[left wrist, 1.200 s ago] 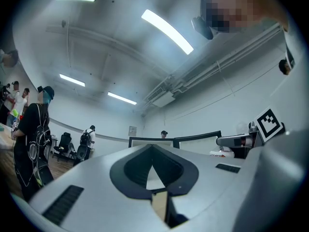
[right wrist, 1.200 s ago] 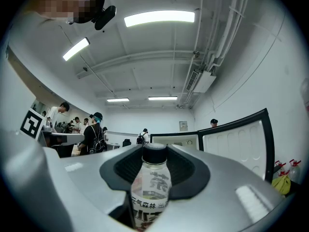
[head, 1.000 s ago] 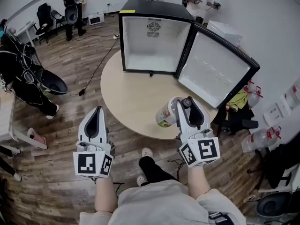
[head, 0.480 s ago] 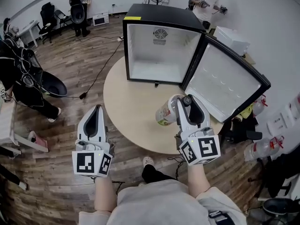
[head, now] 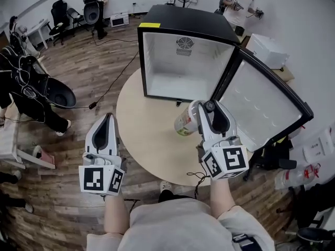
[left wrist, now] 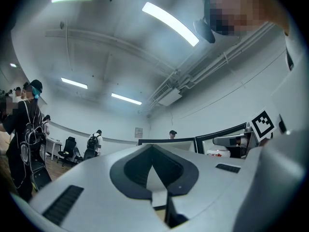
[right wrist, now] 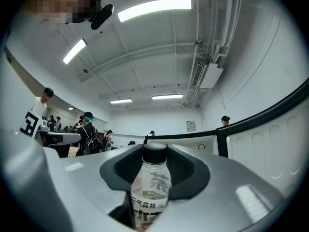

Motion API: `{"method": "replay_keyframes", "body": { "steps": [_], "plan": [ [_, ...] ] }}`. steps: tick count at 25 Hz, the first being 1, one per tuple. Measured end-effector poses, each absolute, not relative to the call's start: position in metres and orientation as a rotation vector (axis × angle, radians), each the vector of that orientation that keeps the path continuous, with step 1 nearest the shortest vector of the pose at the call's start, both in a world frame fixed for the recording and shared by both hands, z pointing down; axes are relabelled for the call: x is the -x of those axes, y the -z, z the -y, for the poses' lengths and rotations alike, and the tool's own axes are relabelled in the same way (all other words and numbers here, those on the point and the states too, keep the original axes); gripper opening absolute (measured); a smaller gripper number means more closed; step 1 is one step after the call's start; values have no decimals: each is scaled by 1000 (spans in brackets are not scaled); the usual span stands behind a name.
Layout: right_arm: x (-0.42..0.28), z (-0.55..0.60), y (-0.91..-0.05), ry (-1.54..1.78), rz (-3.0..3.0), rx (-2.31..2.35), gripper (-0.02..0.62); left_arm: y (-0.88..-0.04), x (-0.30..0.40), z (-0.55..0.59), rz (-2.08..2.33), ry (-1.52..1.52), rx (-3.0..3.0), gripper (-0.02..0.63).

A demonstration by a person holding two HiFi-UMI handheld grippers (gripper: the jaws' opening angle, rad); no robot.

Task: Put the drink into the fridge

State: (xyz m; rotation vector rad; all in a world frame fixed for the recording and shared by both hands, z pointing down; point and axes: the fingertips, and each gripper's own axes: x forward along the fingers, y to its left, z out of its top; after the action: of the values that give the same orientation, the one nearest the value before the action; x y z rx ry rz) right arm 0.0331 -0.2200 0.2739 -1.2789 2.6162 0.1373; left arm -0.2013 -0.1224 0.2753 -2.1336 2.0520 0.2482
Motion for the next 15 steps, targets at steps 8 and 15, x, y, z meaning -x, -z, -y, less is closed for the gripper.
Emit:
{"method": "replay_keyframes", "body": {
  "steps": [8,15],
  "plan": [
    [-30,279,-272,-143,-2663,1237,161,-277,192,165,-2057,-232,2133,8],
    [-24,325,-280,-142,-2687,1217,161,-285,184,192,-2073,-209,2136,8]
  ]
}}
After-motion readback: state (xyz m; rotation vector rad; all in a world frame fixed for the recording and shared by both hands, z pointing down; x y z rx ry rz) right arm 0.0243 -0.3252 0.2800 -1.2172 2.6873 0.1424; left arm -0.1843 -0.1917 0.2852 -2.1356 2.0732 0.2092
